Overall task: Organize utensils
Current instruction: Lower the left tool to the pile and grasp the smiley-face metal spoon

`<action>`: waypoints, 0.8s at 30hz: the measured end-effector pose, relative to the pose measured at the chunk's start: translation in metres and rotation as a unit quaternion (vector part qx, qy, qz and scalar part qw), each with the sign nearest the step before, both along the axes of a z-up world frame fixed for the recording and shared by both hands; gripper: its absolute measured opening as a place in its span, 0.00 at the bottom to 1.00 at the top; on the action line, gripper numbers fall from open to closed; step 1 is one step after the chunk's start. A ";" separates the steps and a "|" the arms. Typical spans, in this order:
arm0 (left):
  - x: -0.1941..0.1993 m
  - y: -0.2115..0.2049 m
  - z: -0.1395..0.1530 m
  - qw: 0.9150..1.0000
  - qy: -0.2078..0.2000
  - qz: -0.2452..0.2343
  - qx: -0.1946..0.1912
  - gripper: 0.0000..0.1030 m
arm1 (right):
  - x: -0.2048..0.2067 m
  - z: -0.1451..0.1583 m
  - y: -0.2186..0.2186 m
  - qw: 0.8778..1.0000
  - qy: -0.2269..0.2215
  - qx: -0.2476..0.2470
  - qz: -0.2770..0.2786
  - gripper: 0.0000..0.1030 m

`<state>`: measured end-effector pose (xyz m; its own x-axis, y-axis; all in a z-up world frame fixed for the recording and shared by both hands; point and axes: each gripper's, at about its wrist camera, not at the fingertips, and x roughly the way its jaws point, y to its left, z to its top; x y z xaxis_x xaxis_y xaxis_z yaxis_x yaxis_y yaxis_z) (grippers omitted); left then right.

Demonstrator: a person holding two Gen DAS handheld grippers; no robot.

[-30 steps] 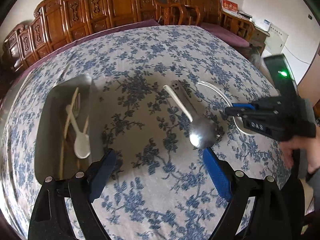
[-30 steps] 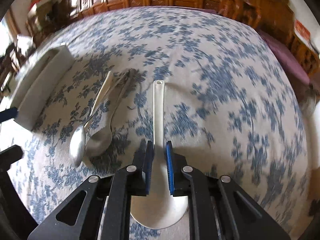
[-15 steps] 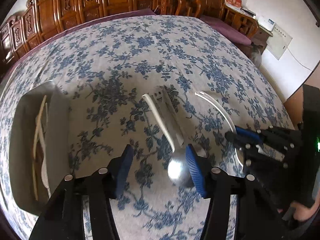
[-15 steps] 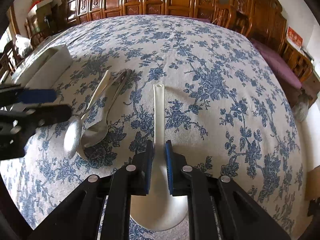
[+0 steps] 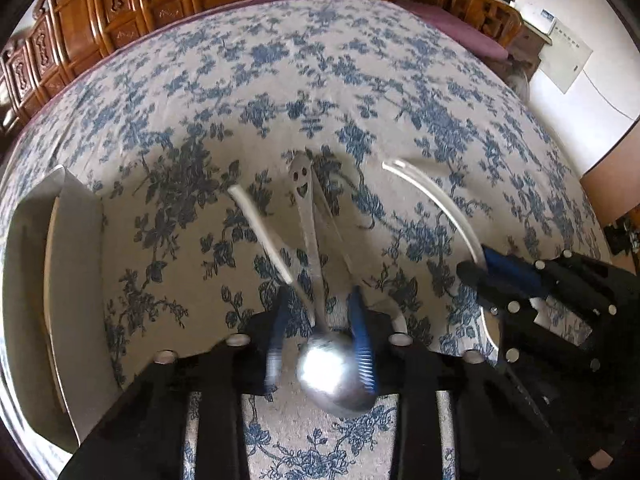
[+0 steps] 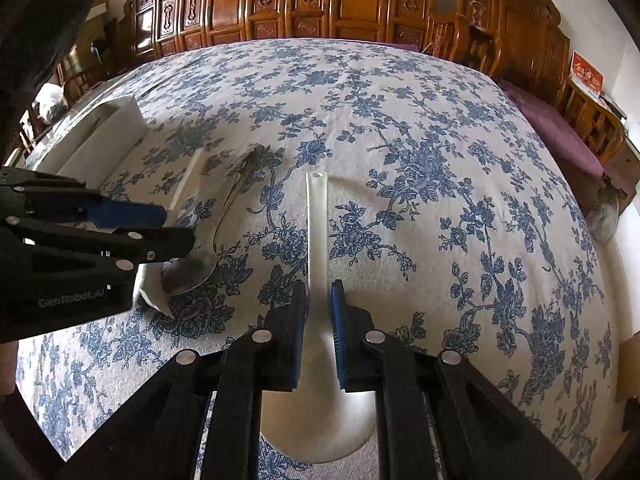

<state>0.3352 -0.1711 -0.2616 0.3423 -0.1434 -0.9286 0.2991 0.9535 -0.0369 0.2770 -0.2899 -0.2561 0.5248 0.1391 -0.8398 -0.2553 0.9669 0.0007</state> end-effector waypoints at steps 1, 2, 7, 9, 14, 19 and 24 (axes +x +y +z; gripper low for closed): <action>0.000 0.002 -0.001 1.000 0.002 0.002 0.002 0.19 | 0.000 0.000 0.000 1.000 0.000 0.000 0.000 0.14; 0.000 0.004 -0.001 1.000 0.005 0.004 0.003 0.16 | -0.001 0.000 0.000 1.000 -0.001 0.000 0.000 0.14; -0.003 0.013 0.002 1.000 0.006 -0.002 0.008 0.07 | -0.001 0.000 0.000 1.000 -0.001 -0.001 0.000 0.14; -0.003 0.012 0.002 1.000 0.003 -0.007 0.010 0.06 | 0.000 0.000 0.000 1.000 -0.002 -0.001 -0.001 0.14; 0.000 0.007 -0.001 1.000 0.001 -0.012 0.024 0.06 | 0.000 -0.001 0.000 1.000 -0.001 -0.001 -0.001 0.14; -0.006 0.013 0.015 0.999 -0.036 -0.001 0.013 0.05 | 0.000 0.000 0.005 1.000 -0.002 -0.018 0.000 0.14; -0.017 0.015 0.038 0.998 -0.066 -0.012 0.006 0.05 | 0.000 0.000 0.007 1.000 -0.001 -0.022 -0.007 0.14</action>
<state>0.3182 -0.1565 -0.2235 0.4576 -0.1428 -0.8776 0.3242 0.9459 0.0152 0.2772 -0.2829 -0.2562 0.5284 0.0943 -0.8438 -0.2412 0.9695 -0.0427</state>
